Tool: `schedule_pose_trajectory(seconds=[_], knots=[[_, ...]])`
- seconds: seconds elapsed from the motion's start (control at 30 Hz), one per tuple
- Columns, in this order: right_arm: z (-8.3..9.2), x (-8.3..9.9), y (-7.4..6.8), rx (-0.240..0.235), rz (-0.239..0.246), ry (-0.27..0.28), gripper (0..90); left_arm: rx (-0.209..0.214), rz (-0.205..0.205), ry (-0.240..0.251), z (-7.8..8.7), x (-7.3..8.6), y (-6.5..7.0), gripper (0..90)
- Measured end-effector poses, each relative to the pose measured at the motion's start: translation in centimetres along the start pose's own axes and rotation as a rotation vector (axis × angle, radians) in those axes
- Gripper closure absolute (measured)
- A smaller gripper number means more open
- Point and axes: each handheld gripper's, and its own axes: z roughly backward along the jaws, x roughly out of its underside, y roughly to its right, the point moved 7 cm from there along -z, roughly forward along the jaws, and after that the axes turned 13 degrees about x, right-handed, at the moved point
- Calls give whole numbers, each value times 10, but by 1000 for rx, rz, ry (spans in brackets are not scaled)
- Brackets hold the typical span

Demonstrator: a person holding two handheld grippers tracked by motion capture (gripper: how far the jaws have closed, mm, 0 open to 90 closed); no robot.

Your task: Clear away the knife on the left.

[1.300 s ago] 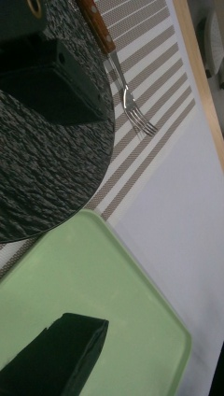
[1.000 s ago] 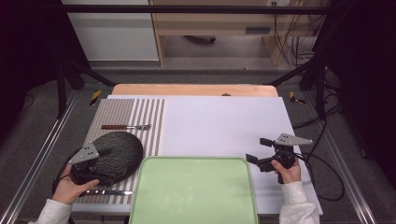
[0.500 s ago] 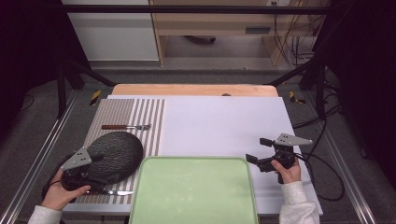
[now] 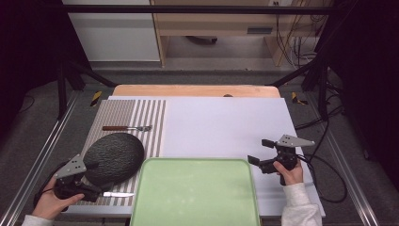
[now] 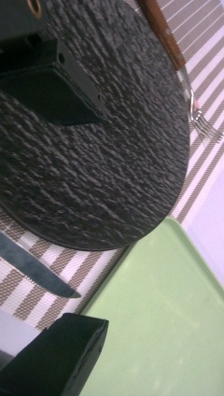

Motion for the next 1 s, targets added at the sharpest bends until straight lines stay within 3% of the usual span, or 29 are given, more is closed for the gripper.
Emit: schedule_pose_trajectory(seconds=[0.6,1.0], knots=[[0,0,0,2,-1,-4,8,-5,16,-89,17,30,5,79],[0,0,0,2,1,-5,8,-17,31,-155,25,51,3,249]])
